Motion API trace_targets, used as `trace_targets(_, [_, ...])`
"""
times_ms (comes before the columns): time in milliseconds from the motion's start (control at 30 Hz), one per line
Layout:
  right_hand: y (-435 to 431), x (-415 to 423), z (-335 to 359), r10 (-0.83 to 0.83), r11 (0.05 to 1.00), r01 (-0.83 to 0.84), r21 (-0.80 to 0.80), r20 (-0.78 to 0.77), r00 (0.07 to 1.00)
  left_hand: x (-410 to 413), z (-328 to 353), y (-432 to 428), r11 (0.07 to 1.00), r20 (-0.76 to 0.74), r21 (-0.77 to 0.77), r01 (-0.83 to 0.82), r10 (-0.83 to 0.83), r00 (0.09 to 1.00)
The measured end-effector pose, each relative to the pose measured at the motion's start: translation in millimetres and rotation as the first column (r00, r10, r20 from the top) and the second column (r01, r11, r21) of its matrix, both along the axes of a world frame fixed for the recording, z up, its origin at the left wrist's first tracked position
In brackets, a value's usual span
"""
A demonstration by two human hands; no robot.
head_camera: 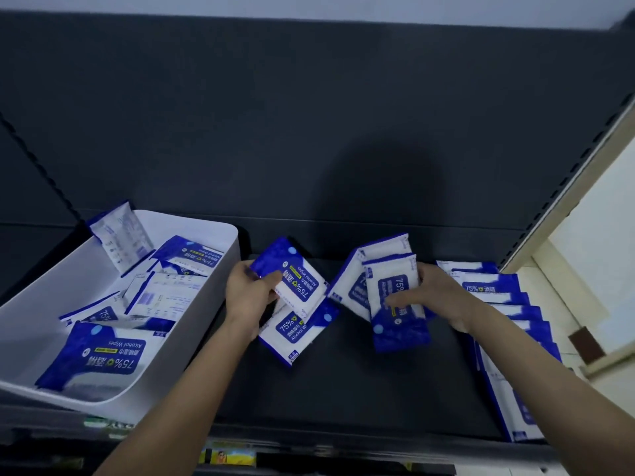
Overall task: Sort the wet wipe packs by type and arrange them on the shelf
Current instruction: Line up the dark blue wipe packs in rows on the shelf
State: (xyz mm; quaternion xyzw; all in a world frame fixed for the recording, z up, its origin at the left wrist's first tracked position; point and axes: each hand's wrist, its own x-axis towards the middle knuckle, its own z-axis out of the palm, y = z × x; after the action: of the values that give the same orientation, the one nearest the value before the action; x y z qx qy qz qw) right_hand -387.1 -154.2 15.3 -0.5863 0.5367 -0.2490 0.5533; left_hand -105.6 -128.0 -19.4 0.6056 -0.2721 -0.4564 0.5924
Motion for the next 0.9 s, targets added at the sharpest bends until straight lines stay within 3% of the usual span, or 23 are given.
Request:
trace_targets(67, [1.6,-2.6,-1.8,-0.074,0.997,0.076,-0.017,0.058,0.996,-5.1,5.2,-7.1,0.998,0.065,-0.039,0.048,-0.045,0.997])
trace_targets(167, [2.5,-8.2,-3.7,-0.104,0.993,0.106,-0.053,0.039,0.994,-19.3,13.4,-19.4,0.970,0.320,-0.045,0.240,-0.214,0.923])
trace_targets(200, [3.1,-10.4,-3.2,-0.107,0.992,0.108,-0.064,0.022,0.994,-26.2,15.1,-24.3,0.945,0.438,-0.019,0.327,-0.286,0.852])
trace_targets(267, [6.4,-14.7,-0.4,-0.092,0.992,0.090,-0.085,-0.015,0.996,-43.3,18.4,-32.5,0.866,0.654,0.084,0.494,-0.422,0.628])
trace_targets(300, [8.8,-16.7,0.9,-0.071,0.993,0.067,-0.098,-0.044,0.996,-52.3,18.8,-35.8,0.822,0.706,0.142,0.552,-0.475,0.526])
trace_targets(367, [13.7,-18.8,3.6,-0.011,0.992,-0.005,-0.127,-0.128,0.992,-67.6,18.2,-41.3,0.753,0.687,0.240,0.612,-0.577,0.441])
trace_targets(433, [17.6,-17.8,3.5,0.049,0.983,-0.093,-0.158,-0.263,0.964,-75.9,16.5,-44.3,0.700,0.536,0.284,0.656,-0.683,0.496])
trace_targets(567, [18.4,-10.2,-3.7,0.192,0.917,-0.349,-0.195,-0.554,0.810,-70.4,9.9,-38.9,0.630,0.147,0.260,0.732,-0.775,0.615])
trace_targets(767, [-4.8,15.5,-6.9,0.331,0.749,-0.650,-0.128,-0.778,0.534,-47.3,2.4,-24.8,0.651,0.001,0.202,0.731,-0.747,0.665])
trace_targets(900, [-18.3,29.7,-4.6,0.446,0.744,-0.669,-0.004,-0.742,0.500,-44.4,2.5,-14.4,0.691,0.024,0.158,0.705,-0.716,0.697])
